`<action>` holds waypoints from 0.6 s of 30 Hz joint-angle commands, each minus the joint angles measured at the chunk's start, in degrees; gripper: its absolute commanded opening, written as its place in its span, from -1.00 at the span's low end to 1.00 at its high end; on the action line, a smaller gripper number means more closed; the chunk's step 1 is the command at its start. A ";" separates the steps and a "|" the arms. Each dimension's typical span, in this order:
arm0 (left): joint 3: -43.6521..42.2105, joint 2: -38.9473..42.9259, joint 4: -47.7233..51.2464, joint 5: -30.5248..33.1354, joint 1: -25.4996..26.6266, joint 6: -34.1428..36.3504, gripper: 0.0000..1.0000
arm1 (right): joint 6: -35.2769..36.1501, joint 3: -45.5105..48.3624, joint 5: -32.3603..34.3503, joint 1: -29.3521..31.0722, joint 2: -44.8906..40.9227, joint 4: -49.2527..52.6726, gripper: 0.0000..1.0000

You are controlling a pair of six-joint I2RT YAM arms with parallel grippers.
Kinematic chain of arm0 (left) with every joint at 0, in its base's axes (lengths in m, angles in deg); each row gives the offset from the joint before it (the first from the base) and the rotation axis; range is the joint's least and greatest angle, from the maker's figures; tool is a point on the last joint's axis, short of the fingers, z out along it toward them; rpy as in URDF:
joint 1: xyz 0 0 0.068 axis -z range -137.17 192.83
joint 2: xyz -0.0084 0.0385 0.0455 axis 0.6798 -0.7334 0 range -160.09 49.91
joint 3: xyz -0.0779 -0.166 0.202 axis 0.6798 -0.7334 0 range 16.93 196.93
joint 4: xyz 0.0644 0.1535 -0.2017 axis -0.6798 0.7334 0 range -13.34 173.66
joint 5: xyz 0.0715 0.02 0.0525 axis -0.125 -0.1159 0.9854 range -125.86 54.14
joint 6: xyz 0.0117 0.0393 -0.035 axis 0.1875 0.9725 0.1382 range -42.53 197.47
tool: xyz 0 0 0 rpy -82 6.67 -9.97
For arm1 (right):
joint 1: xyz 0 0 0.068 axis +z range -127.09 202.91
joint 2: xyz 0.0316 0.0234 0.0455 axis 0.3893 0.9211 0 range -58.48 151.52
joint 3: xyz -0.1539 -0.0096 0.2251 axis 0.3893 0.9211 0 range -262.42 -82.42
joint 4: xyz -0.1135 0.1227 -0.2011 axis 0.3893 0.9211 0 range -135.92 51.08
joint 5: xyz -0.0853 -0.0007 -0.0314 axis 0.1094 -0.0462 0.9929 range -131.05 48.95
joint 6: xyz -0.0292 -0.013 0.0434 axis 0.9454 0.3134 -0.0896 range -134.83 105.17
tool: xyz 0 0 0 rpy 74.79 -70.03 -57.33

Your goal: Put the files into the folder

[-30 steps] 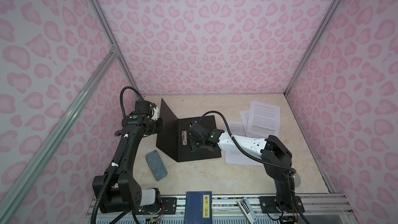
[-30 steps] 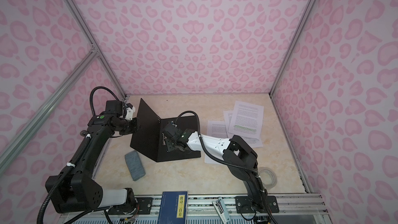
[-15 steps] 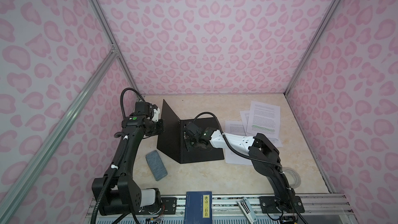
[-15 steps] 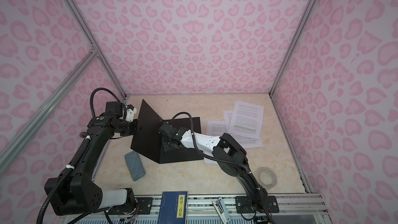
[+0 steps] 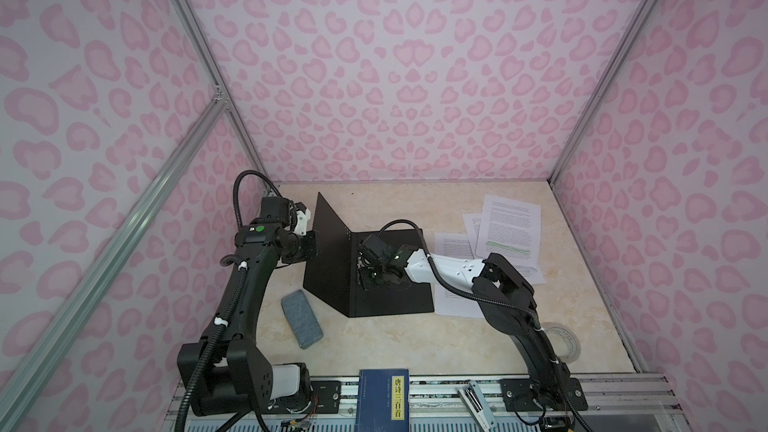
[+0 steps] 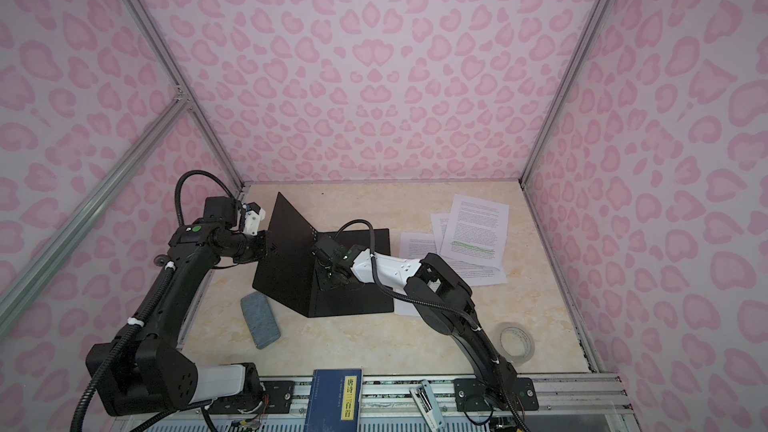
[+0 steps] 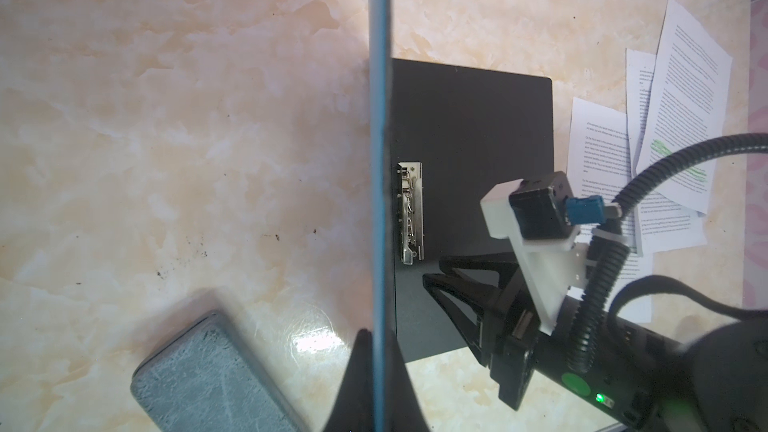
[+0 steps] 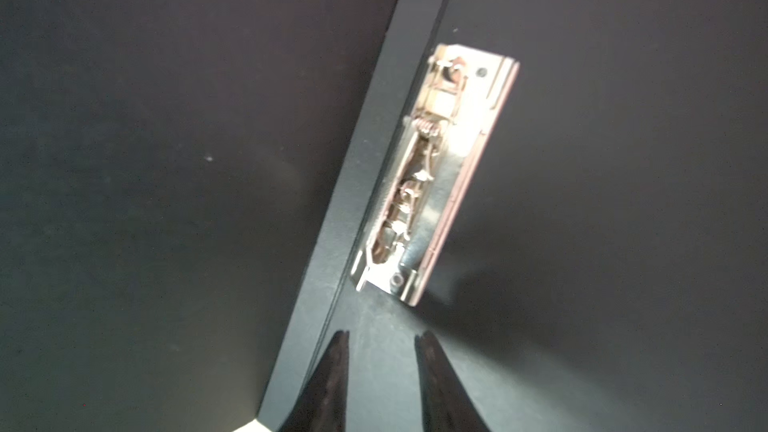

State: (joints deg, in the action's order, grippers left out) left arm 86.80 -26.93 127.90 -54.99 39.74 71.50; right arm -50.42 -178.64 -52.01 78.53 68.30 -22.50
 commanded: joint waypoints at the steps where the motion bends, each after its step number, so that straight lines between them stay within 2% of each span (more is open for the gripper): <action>1: -0.43 0.37 2.98 -1.86 0.02 -0.17 -0.93 | -1.36 0.42 -2.05 -0.33 1.14 -3.03 -0.41; 10: -0.52 0.67 2.98 -2.84 0.02 -0.48 -0.93 | -2.03 0.75 -3.02 -1.05 1.98 -4.27 -0.53; 14: -0.61 0.91 2.90 -2.06 0.02 -0.53 -0.93 | -2.85 1.47 -4.24 -1.35 2.13 -5.14 -0.66; 18: -0.69 1.16 2.81 -2.02 -0.03 -0.61 -0.93 | -3.07 2.26 -4.59 -1.54 2.21 -5.75 -0.67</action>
State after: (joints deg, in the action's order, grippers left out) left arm 86.38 -26.28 128.49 -56.41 39.74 71.08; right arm -52.83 -177.01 -56.15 77.15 69.76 -27.62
